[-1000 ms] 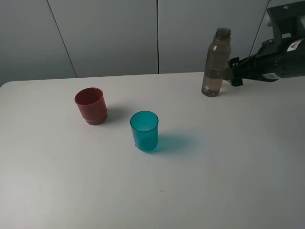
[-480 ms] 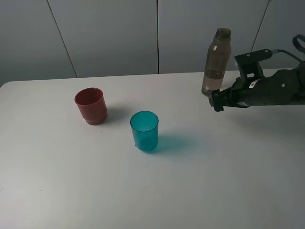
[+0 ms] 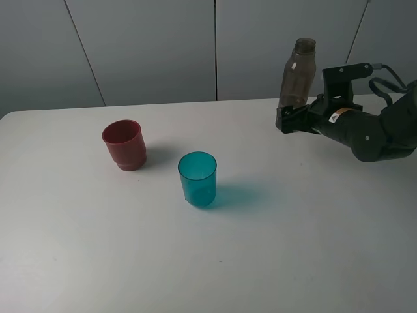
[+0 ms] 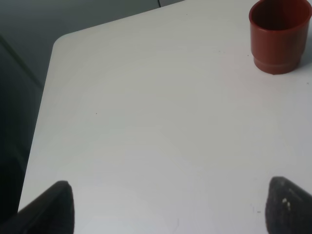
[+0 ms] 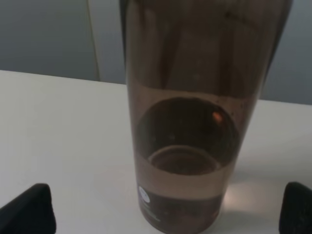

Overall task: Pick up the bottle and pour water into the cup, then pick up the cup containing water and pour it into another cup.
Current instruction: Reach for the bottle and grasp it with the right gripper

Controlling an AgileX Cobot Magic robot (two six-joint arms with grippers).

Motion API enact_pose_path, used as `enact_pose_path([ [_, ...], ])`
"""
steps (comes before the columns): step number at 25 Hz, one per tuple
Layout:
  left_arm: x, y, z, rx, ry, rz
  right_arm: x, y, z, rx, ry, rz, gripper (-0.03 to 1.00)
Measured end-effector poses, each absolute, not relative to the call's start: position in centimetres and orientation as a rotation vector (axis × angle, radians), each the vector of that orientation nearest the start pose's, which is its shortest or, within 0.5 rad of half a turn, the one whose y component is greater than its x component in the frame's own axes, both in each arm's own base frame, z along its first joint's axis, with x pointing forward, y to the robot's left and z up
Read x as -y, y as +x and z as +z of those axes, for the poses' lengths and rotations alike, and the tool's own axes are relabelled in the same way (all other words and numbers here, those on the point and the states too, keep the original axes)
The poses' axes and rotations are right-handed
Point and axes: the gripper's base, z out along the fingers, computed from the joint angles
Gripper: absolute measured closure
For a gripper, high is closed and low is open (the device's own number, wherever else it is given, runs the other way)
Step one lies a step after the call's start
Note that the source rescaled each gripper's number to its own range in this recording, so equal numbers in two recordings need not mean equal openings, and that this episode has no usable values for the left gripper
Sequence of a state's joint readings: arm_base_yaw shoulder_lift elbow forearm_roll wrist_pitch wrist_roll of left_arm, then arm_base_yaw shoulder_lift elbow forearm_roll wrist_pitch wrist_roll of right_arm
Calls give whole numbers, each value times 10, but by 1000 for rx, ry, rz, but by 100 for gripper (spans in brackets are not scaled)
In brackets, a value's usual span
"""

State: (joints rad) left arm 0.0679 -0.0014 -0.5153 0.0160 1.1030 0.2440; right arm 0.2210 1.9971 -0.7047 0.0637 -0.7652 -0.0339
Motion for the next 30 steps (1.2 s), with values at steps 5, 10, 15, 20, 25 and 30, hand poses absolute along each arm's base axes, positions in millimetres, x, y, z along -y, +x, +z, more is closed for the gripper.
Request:
enact_pose_path([
  [5, -1, -9, 278, -2069, 181, 211, -72, 348, 88, -2012, -149, 96, -3],
  [10, -1, -9, 278, -2069, 181, 211, -75, 361, 84, -1997, -147, 98, -3],
  [15, -1, -9, 278, -2069, 181, 211, -77, 371, 83, -1977, -138, 100, -3],
  [20, -1, -9, 278, -2069, 181, 211, -77, 379, 78, -1951, -111, 95, -3],
  [25, -1, -9, 278, -2069, 181, 211, -79, 387, 72, -1937, -111, 94, -3],
  [30, -1, -9, 278, -2069, 181, 211, -80, 394, 74, -1906, -114, 91, -3],
])
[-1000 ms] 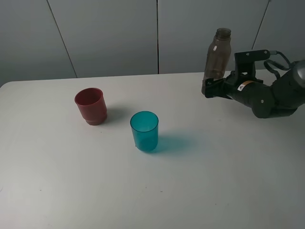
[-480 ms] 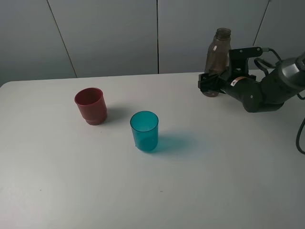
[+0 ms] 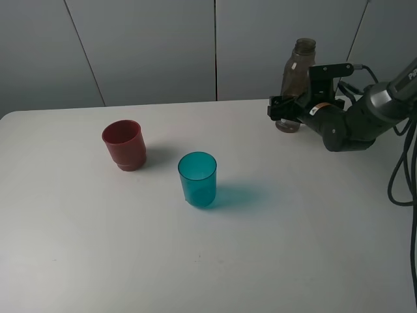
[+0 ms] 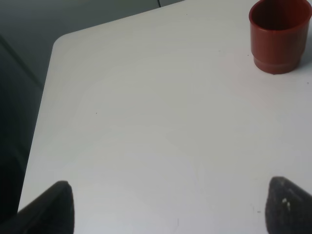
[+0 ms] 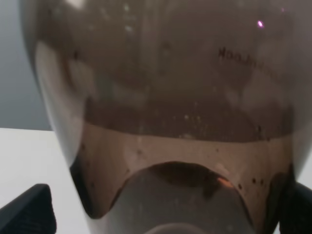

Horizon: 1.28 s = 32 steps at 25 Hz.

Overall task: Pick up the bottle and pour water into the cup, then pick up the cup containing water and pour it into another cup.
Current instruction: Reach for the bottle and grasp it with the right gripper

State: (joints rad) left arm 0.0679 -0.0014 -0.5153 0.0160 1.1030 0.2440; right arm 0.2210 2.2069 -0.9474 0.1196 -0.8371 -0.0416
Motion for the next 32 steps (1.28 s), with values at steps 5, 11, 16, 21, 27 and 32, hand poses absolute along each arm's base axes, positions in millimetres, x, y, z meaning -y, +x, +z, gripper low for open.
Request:
enact_pose_path([
  [5, -1, -9, 278, -2069, 181, 211, -80, 400, 77, -1875, -85, 84, -3],
  [11, -1, -9, 278, -2069, 181, 211, -81, 404, 66, -1887, -87, 82, -3],
  [16, -1, -9, 278, -2069, 181, 211, -81, 406, 70, -1841, -83, 81, -3],
  [21, -1, -9, 278, -2069, 181, 211, -80, 408, 73, -1812, -77, 78, -3],
  [27, -1, -9, 278, -2069, 181, 211, -78, 409, 71, -1804, -43, 79, -3],
  [32, -1, -9, 278, -2069, 181, 211, -78, 408, 67, -1814, -30, 88, -3],
])
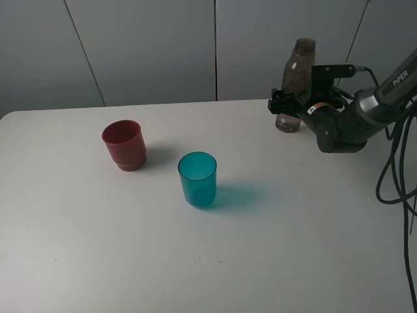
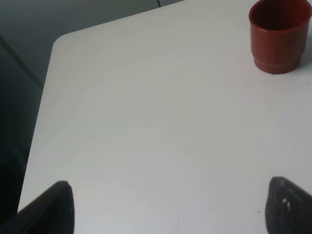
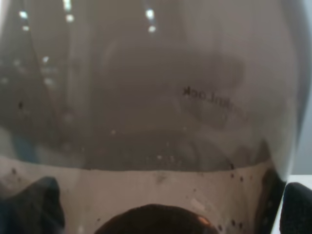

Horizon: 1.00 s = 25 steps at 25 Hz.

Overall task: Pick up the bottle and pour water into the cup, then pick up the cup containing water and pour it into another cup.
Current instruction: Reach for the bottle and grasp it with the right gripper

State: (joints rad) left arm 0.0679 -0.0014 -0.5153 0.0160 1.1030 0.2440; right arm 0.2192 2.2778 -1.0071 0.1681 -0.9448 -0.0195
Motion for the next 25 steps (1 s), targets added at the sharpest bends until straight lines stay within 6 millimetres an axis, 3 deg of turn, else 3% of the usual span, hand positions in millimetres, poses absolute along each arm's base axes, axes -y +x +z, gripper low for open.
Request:
enact_pose_path([
  [23, -1, -9, 278, -2069, 181, 211, -79, 410, 69, -1796, -94, 107, -3],
  [24, -1, -9, 278, -2069, 181, 211, -79, 410, 69, -1796, -94, 107, 1],
  [25, -1, -9, 278, -2069, 181, 211, -79, 410, 69, -1796, -94, 107, 22],
])
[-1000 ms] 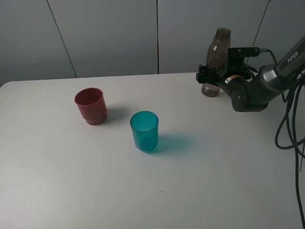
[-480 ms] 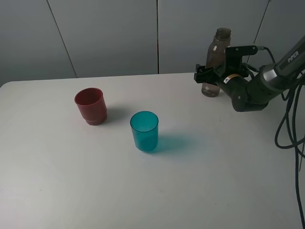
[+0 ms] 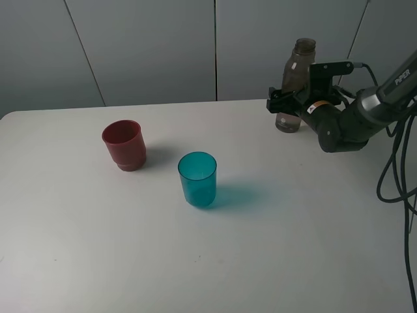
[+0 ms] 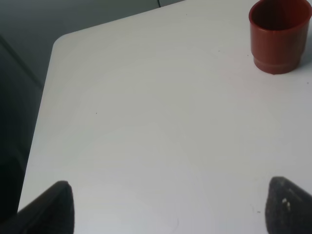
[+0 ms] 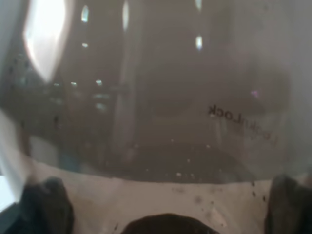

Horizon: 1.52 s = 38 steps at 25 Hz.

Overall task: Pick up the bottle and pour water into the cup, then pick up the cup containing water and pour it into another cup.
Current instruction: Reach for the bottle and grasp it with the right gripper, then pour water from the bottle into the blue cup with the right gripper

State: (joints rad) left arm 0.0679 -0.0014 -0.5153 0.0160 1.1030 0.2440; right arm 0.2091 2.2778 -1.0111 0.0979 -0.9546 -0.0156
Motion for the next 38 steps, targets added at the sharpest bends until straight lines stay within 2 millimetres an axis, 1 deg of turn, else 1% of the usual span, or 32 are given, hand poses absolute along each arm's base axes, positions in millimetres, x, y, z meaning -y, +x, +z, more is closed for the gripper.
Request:
enact_pose_path([
  [1, -1, -9, 278, -2069, 181, 211, -79, 410, 69, -1796, -94, 107, 52],
  [2, -1, -9, 278, -2069, 181, 211, -79, 410, 69, -1794, -94, 107, 97],
  [3, -1, -9, 278, -2069, 181, 211, -79, 410, 69, -1794, -94, 107, 91],
  [4, -1, -9, 278, -2069, 181, 211, -79, 410, 69, -1794, -94, 107, 92],
  [11, -1, -9, 278, -2069, 181, 211, -80, 410, 69, -1795, -76, 124, 92],
  [14, -1, -9, 278, -2069, 181, 211, -80, 404, 73, -1810, -93, 132, 92],
  [17, -1, -9, 278, -2069, 181, 211, -80, 394, 81, -1840, -118, 139, 92],
  [20, -1, -9, 278, -2069, 181, 211, -79, 382, 97, -1829, -151, 143, 92],
  [23, -1, -9, 278, -2069, 181, 211, -77, 366, 112, -1816, -194, 138, 92],
  [27, -1, -9, 278, -2068, 183, 212, -78, 344, 126, -1808, -256, 122, 92],
  [31, -1, -9, 278, -2068, 183, 212, -94, 324, 137, -1789, -344, 142, 92],
  [34, -1, -9, 278, -2068, 183, 212, -113, 310, 140, -1769, -428, 158, 92],
  [38, -1, -9, 278, -2068, 183, 212, -138, 298, 137, -1766, -563, 129, 92],
])
